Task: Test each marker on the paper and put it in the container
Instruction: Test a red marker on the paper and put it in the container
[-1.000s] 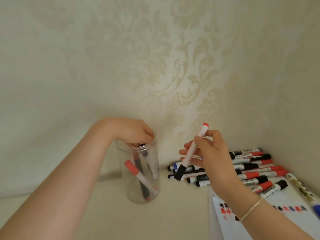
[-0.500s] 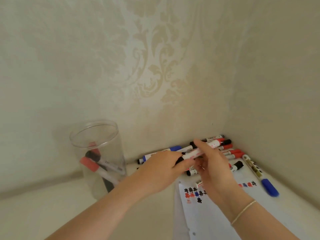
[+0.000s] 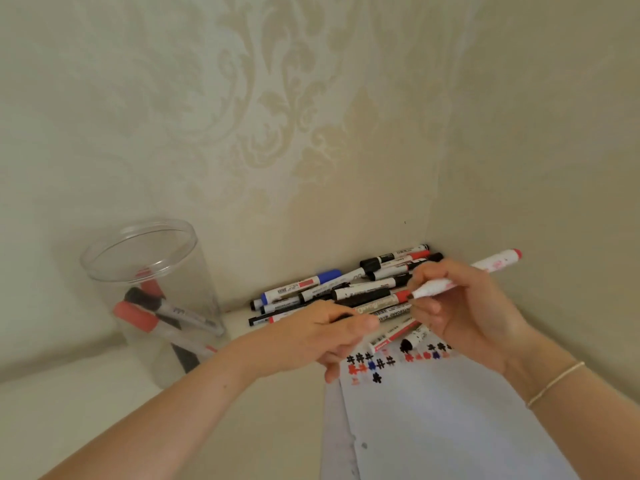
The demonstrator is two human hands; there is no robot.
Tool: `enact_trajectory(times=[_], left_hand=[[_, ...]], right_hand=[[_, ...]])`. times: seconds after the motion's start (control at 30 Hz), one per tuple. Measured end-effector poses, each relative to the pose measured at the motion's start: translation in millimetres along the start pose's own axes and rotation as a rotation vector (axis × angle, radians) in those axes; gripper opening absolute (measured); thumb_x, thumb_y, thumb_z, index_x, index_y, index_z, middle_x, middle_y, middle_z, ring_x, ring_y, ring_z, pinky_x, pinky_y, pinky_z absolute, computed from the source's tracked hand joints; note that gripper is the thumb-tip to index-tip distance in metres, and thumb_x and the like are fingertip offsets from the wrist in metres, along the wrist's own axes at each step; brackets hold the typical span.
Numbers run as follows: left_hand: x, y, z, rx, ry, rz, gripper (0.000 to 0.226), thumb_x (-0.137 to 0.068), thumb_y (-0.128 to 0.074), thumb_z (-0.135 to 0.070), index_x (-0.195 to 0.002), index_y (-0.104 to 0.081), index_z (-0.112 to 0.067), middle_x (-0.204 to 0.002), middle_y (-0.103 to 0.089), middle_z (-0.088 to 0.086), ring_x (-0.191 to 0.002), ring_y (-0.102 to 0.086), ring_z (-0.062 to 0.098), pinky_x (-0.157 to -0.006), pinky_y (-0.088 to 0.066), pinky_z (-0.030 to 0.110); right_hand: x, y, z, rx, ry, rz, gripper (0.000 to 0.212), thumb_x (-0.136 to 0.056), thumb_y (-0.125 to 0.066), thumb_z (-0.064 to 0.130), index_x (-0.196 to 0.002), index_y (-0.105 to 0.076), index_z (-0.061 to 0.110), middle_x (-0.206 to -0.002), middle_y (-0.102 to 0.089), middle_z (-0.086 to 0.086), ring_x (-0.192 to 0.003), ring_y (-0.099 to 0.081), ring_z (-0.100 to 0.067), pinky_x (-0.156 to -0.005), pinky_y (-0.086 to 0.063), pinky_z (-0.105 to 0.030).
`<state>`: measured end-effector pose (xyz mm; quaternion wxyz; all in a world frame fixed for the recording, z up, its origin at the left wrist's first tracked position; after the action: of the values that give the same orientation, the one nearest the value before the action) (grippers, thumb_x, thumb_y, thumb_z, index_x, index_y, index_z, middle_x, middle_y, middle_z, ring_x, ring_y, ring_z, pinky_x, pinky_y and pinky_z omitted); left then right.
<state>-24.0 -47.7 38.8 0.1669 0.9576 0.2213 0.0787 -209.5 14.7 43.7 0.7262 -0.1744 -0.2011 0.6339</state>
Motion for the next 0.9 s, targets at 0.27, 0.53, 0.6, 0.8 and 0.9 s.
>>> enact_trajectory(times=[0.27, 0.53, 0.6, 0.8, 0.9], left_hand=[[-8, -14, 34, -0.537, 0.061, -0.147, 0.044, -0.066, -0.079, -0.053, -0.082, -0.048, -0.026, -0.067, -0.052, -0.025, -0.058, -0.042, -0.001, -0.052, -0.034, 0.016], [-10, -25, 51, -0.645, 0.033, -0.154, 0.059, -0.055, -0.078, -0.066, -0.085, -0.039, -0.034, -0.079, -0.053, -0.016, -0.073, -0.05, 0.002, -0.063, -0.043, 0.019], [-11, -25, 53, -0.64, 0.032, -0.155, 0.061, -0.054, -0.078, -0.066, -0.087, -0.039, -0.034, -0.081, -0.053, -0.015, -0.074, -0.05, 0.004, -0.065, -0.045, 0.022], [-13, -24, 55, -0.647, 0.022, -0.144, 0.062, -0.053, -0.076, -0.069, -0.088, -0.04, -0.032, -0.082, -0.054, -0.012, -0.077, -0.048, 0.007, -0.066, -0.042, 0.025], [-13, -25, 55, -0.652, 0.025, -0.145, 0.066, -0.052, -0.075, -0.07, -0.09, -0.043, -0.028, -0.083, -0.055, -0.01, -0.075, -0.05, 0.009, -0.067, -0.043, 0.028]], right_hand=[[-3, 16, -46, 0.45, 0.005, -0.251, 0.021, -0.082, -0.059, -0.004, -0.068, -0.048, 0.006, -0.058, -0.056, -0.014, -0.042, -0.045, -0.018, -0.041, -0.038, -0.025], [0, 14, -76, 0.765, 0.176, -0.522, 0.017, -0.073, -0.059, 0.002, -0.061, -0.048, 0.005, -0.055, -0.041, -0.01, -0.047, -0.034, -0.015, -0.038, -0.03, -0.019], [1, 14, -75, 0.776, 0.178, -0.542, 0.015, -0.074, -0.06, 0.002, -0.063, -0.049, 0.001, -0.054, -0.042, -0.01, -0.04, -0.035, -0.013, -0.036, -0.031, -0.017], [-1, 13, -77, 0.82, 0.185, -0.552, 0.021, -0.074, -0.061, 0.002, -0.059, -0.046, 0.002, -0.045, -0.044, -0.006, -0.032, -0.038, -0.012, -0.035, -0.034, -0.018], [-1, 12, -78, 0.875, 0.241, -0.554, 0.021, -0.074, -0.06, 0.002, -0.064, -0.044, -0.006, -0.048, -0.041, -0.005, -0.04, -0.034, -0.01, -0.037, -0.031, -0.017]])
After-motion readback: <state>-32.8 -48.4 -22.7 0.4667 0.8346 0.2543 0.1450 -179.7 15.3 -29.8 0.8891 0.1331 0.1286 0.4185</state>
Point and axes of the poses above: each hand's wrist, its own x-axis away from the middle knuckle, its own y-axis out of the back of the hand, z = x × y, the point moved 1 cm from there along -x, towards the middle knuckle
